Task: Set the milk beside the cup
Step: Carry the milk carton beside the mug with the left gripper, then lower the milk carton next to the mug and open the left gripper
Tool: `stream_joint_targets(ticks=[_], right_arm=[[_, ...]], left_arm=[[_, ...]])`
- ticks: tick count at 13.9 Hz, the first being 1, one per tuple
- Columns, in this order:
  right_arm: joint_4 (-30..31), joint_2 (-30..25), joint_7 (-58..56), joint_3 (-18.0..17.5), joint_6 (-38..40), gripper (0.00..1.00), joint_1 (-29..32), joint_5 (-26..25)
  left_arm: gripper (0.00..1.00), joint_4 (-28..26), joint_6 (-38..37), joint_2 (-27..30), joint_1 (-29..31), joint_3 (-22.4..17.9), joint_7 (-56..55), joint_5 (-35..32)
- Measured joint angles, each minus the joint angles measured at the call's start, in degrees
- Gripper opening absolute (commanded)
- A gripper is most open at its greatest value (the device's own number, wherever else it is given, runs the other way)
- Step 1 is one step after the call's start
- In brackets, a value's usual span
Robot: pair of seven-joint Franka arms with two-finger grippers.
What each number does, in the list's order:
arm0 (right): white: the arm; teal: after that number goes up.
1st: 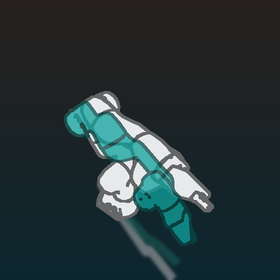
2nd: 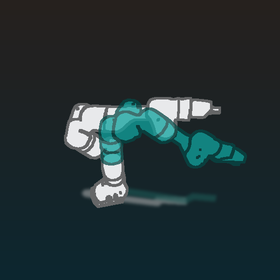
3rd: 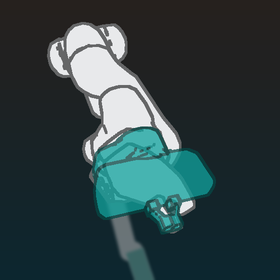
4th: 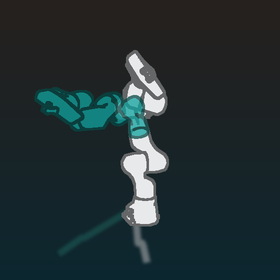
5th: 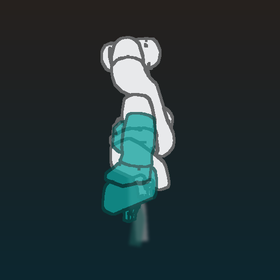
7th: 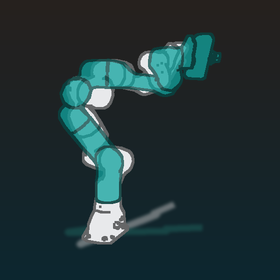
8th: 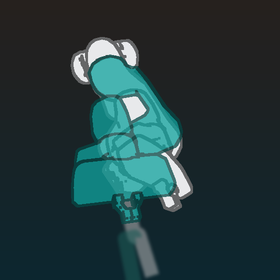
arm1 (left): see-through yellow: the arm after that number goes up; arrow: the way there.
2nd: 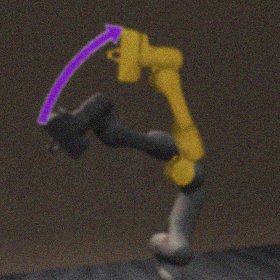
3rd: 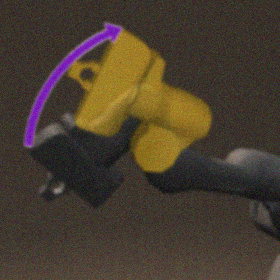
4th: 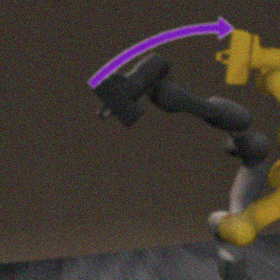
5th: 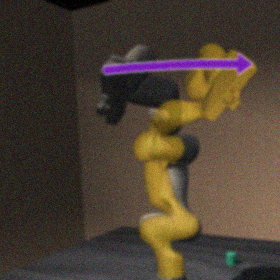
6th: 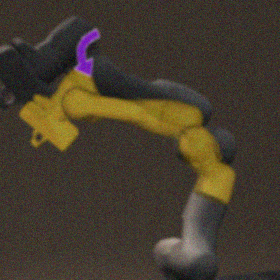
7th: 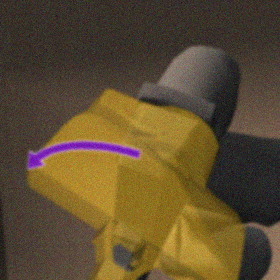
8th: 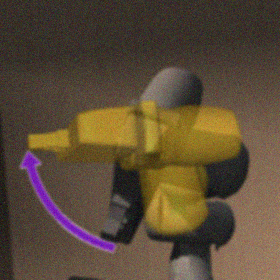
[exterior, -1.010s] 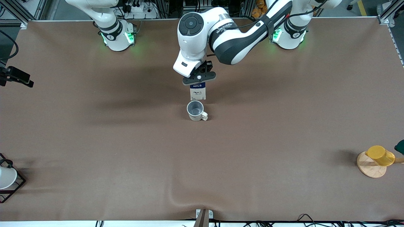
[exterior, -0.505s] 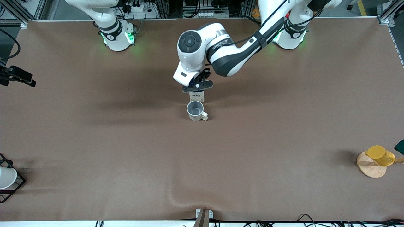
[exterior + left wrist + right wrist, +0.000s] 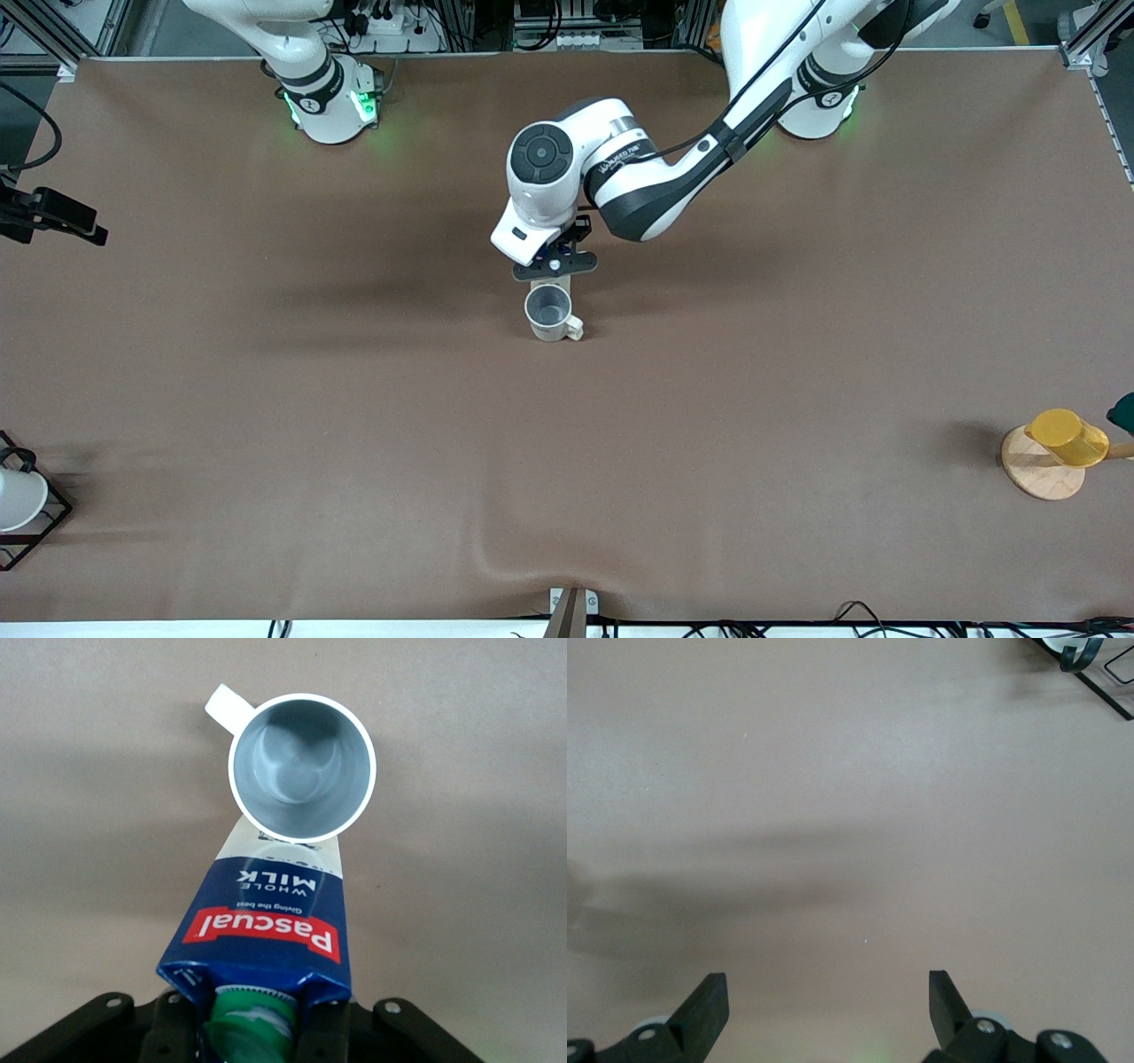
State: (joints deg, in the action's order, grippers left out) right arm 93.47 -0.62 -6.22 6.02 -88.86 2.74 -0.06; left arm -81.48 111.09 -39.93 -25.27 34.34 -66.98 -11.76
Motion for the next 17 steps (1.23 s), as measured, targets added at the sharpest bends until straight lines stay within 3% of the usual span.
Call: stream_joint_targets(ticks=[1, 3, 5, 8, 12, 17], right_arm=[[0.0, 0.0, 0.0, 0.0, 0.0, 1.00, 0.0, 0.0], [0.0, 0.0, 0.0, 0.1, -0.2, 1.00, 0.0, 0.0], [-0.1, 0.0, 0.0, 0.1, -0.2, 1.00, 0.0, 0.0], [-0.3, 0.2, 0.0, 0.1, -0.4, 1.00, 0.0, 0.0], [-0.7, 0.9, 0.0, 0.1, -0.4, 1.00, 0.0, 0.0], [-1.1, 2.0, 0.0, 0.0, -0.5, 1.00, -0.1, 0.0]], left_arm=[[0.50, 0.0, 0.0, -0.3, 0.0, -0.1, 0.4, -0.2], [0.62, 0.0, 0.4, -1.1, 0.0, -0.2, 0.4, -0.7], [0.87, 0.0, 0.8, -1.3, 0.0, -0.2, 0.4, -0.9], [1.00, 0.2, 1.0, -1.3, 0.1, -0.3, 0.4, -2.3], [1.00, 1.6, 0.4, 1.3, 1.3, -0.3, 0.4, -2.5], [1.00, 2.6, -14.0, 15.0, 11.7, -0.1, 0.2, -1.1]])
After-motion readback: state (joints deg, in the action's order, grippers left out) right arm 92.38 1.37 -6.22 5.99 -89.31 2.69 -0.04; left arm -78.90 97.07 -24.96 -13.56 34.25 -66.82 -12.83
